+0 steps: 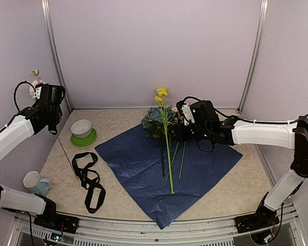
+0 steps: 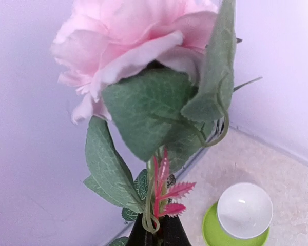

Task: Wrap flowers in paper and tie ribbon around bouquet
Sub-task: Pick up the fake flower from the corner of the board, then pass from the left arm to the right

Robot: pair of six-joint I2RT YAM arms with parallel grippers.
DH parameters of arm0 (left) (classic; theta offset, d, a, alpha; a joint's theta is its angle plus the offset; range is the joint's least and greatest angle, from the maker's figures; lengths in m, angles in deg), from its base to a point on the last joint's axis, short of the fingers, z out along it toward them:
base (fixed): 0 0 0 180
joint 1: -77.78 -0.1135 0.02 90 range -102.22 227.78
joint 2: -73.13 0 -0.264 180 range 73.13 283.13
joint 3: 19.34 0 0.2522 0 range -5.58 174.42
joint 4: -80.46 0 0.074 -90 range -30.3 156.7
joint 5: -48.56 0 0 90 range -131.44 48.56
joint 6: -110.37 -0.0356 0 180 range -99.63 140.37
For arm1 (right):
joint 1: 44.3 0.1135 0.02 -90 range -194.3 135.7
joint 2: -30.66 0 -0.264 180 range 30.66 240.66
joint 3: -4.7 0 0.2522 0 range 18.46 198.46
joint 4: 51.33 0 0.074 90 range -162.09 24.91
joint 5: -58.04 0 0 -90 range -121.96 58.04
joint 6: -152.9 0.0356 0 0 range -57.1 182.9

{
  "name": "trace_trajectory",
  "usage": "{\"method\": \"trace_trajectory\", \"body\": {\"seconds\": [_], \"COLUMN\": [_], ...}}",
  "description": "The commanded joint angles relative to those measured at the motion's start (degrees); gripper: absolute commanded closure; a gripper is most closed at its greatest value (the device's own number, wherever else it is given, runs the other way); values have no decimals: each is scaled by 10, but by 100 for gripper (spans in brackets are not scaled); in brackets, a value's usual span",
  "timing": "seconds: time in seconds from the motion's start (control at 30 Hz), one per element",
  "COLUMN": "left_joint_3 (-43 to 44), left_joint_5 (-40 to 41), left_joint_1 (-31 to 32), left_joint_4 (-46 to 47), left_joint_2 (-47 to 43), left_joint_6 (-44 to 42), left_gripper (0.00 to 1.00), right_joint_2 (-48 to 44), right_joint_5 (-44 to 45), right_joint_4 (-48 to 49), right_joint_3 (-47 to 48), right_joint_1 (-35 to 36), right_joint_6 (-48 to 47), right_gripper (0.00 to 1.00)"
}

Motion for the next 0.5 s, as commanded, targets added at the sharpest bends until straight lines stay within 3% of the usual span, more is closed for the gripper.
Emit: {"method": "trace_trajectory", "body": {"seconds": [0.0,0.03,0.07,0.1,0.23,0.33,0.37,0.47], "left_joint_3": [10,-1,-8,1,72,52,35,-11], "left_joint_5": [230,252,245,225,22,-222,-305,-438], "left_joint_1": [94,116,133,153,225,236,244,265], "left_joint_4": [128,198,259,260,139,186,222,334], "left_joint_2": [-44,-57,-67,-75,-88,-96,-96,-86], "left_joint_6": [-190,-291,-337,-332,-158,-73,-54,-14], "left_gripper": [100,100,100,100,100,100,100,100], "right_joint_2": [-24,-23,-20,-17,-4,14,24,48], "right_joint_5": [-52,-63,-83,-102,-214,-310,-342,-399], "right_joint_4": [18,18,20,26,79,131,142,176], "right_joint_3": [-2,3,7,9,20,40,58,88], "right_joint_1": [0,2,5,8,25,48,56,81], "right_joint_6": [6,5,3,2,-13,-24,-27,-24], "right_gripper": [48,48,48,48,48,42,38,9]}}
